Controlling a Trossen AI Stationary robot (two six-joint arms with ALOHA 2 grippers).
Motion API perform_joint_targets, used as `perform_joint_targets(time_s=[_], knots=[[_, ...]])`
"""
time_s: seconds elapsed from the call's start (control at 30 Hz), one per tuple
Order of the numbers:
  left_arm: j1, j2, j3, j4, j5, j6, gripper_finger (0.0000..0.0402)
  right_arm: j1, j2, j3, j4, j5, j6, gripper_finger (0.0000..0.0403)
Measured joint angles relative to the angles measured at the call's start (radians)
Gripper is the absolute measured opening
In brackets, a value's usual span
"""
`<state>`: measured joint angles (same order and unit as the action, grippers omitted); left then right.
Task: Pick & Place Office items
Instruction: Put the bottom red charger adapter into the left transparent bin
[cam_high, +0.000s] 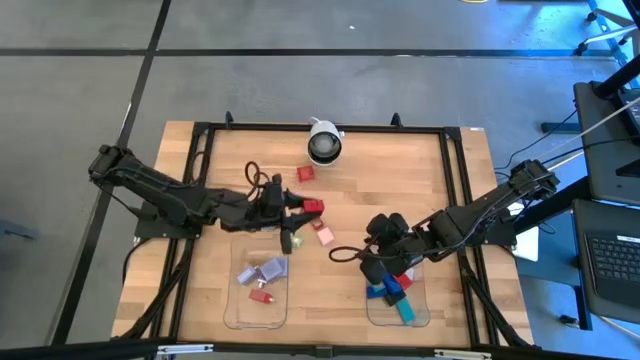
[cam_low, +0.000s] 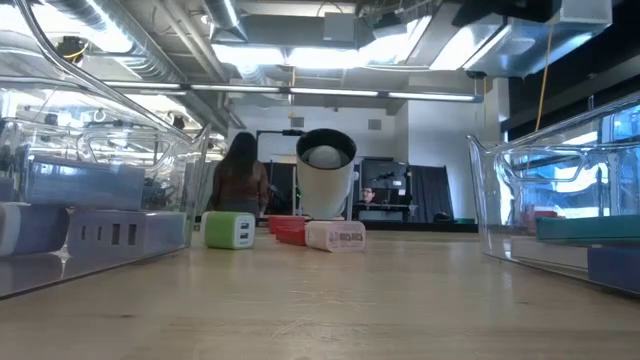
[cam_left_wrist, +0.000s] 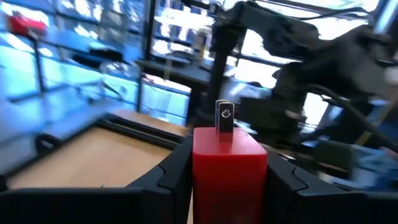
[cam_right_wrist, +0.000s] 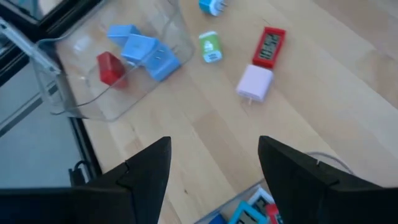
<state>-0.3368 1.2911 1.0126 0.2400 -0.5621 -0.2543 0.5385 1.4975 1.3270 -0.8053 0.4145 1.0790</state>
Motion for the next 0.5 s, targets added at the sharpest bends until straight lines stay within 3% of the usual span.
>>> perform_joint_targets(time_s=[0.3, 0.5], knots=[[-0.189, 0.000, 0.000, -0.174, 0.009, -0.334, 0.0126, 0.000, 0.000, 0.000, 0.048, -0.016, -0.099, 0.0245], [-0.312, 0.000, 0.000, -0.381, 0.097, -0.646, 0.0125, 0.000, 0.000, 0.000, 0.058, -0.041, -0.146, 0.0245]])
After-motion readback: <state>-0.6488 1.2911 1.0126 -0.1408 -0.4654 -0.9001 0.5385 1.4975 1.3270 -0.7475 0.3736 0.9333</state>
